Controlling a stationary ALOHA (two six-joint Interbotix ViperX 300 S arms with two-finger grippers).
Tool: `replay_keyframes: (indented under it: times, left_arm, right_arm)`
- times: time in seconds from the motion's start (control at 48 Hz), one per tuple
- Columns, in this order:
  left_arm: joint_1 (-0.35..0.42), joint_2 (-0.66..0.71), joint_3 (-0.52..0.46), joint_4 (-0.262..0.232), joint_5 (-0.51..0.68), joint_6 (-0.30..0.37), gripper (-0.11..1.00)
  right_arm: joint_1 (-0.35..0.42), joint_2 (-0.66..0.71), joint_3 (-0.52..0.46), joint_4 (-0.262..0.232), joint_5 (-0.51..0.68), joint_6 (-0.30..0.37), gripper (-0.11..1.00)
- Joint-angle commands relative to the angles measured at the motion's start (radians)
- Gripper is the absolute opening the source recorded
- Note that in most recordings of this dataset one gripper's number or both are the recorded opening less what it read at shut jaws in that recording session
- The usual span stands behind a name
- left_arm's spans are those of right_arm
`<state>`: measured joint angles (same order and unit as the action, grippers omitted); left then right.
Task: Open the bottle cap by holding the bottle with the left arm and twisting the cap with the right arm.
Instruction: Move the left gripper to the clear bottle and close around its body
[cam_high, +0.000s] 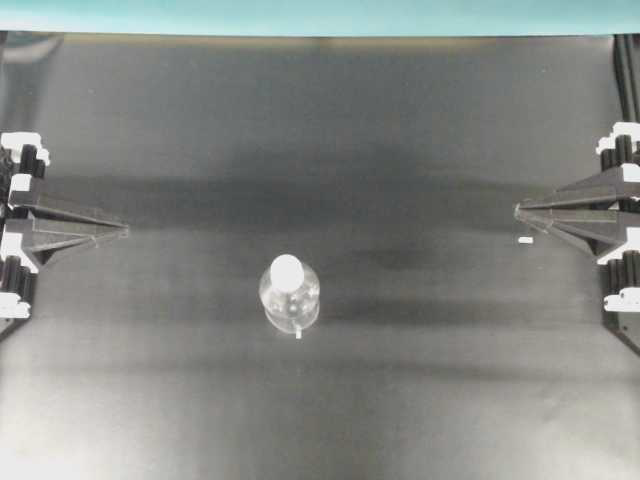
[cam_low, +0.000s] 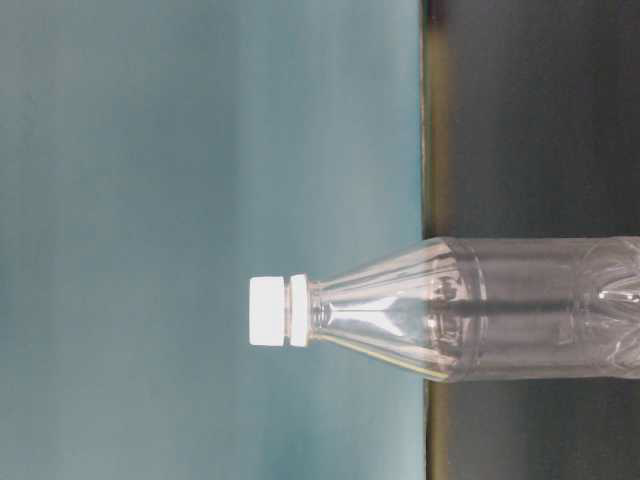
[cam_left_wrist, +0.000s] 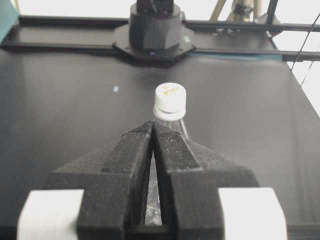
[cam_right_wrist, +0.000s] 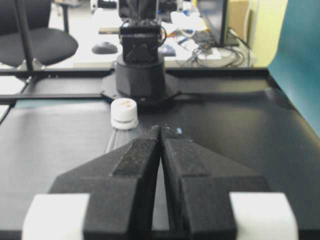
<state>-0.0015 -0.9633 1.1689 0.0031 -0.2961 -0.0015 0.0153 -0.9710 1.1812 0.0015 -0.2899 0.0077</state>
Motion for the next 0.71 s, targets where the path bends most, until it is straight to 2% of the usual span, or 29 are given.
replay_keyframes:
  times: [0.0,0.062,0.167,0.396,0.5,0.687]
  left_arm:
    - [-0.012,0.040,-0.074,0.044,-0.029,-0.006,0.14]
    - [-0.009,0.077,-0.107,0.044,-0.054,0.005,0.17]
    - [0.000,0.147,-0.153,0.044,-0.091,0.009,0.10]
    - [-0.009,0.367,-0.249,0.044,-0.193,0.009,0.14]
    - [-0.021,0.457,-0.296,0.044,-0.201,-0.008,0.33]
    - [-0.017,0.581,-0.370,0.043,-0.225,-0.021,0.88]
  right_arm:
    - [-0.020,0.014,-0.025,0.005,-0.008,-0.003,0.03]
    - [-0.021,0.014,-0.031,0.017,0.000,0.000,0.03]
    - [-0.021,0.015,-0.044,0.025,0.026,0.006,0.00]
    - [-0.020,0.014,-0.055,0.026,0.091,0.006,0.00]
    - [-0.021,0.012,-0.058,0.026,0.097,0.006,0.00]
    - [-0.021,0.008,-0.058,0.026,0.097,0.008,0.00]
